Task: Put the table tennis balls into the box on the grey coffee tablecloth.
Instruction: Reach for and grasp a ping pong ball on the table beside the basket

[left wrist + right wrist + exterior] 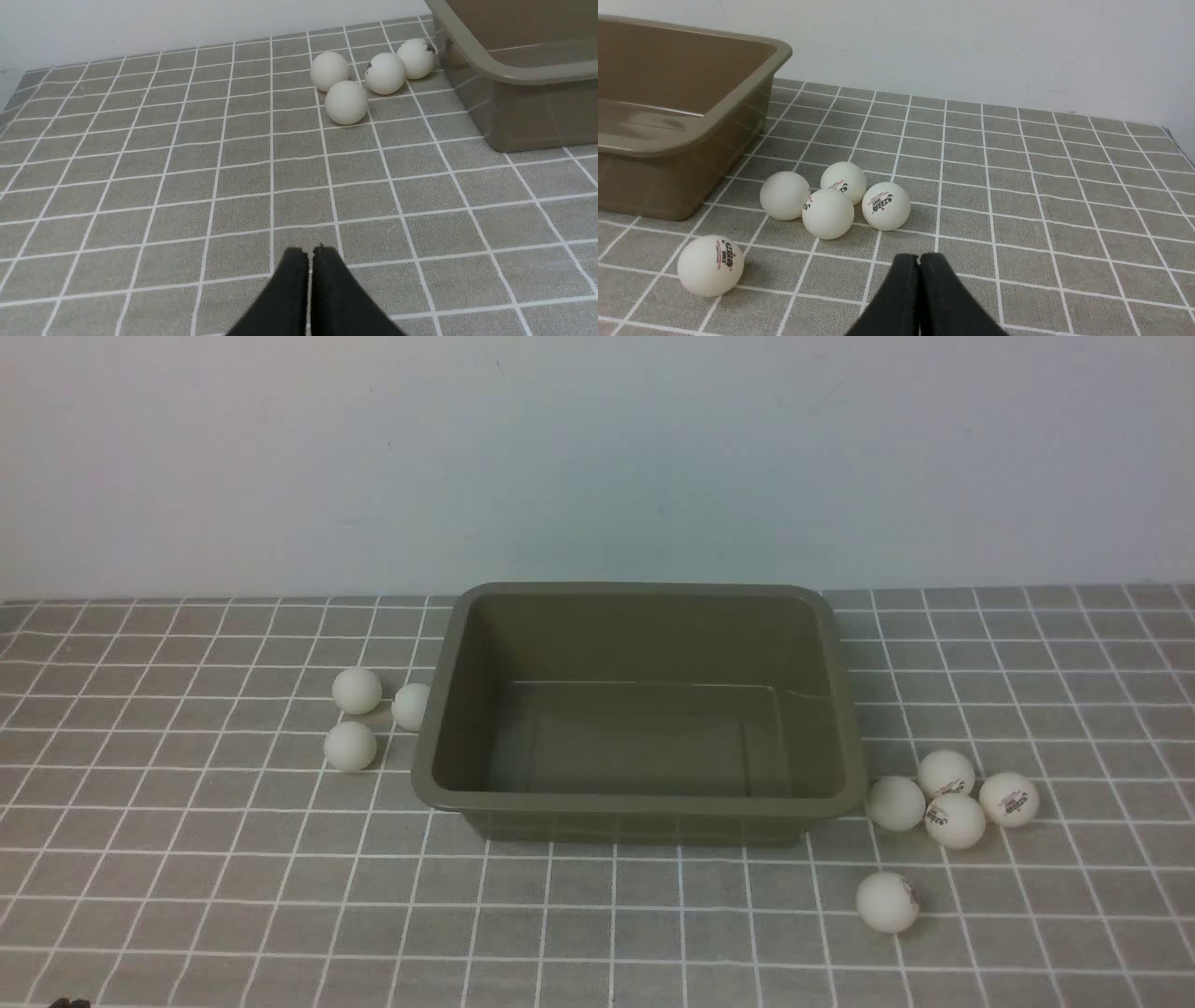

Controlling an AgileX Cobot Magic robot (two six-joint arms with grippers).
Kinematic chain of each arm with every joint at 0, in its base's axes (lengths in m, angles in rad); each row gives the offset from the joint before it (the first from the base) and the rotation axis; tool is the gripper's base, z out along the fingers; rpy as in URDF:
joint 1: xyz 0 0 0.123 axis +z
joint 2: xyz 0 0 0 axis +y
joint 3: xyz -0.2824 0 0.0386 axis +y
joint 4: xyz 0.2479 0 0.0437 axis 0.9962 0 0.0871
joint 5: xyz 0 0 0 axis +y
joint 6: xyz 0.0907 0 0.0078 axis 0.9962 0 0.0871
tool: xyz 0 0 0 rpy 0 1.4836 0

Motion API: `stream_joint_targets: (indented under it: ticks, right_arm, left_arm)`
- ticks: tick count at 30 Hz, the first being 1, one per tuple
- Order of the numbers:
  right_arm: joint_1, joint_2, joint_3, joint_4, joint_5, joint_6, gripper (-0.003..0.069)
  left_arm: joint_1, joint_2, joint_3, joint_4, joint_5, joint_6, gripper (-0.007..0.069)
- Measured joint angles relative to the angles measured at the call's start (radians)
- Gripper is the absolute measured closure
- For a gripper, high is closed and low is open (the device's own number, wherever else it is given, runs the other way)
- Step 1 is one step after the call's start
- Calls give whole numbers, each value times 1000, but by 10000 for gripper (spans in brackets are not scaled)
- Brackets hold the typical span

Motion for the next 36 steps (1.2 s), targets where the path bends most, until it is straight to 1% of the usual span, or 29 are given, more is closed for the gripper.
stream_joint_targets:
  ticks: [15,19,29,31,33,34,36]
  right_arm:
    - [0,0,0,0,0,0,673]
    - [0,0,0,0,0,0,673]
    - [0,0,0,0,0,0,673]
    - [0,0,0,0,0,0,673]
    - [0,0,0,0,0,0,673]
    - [0,0,0,0,0,0,673]
    - [0,0,0,0,0,0,673]
  left_arm:
    - [0,0,0,0,0,0,629]
    - [0,0,0,32,0,12,629]
    - [0,0,0,45,-5,16,629]
    - [0,0,1,17,-31,-5,629]
    - [0,0,2,-52,-87,-51,629]
    - [0,0,2,-150,-167,-108,629]
    - [0,0,2,-242,-245,-146,629]
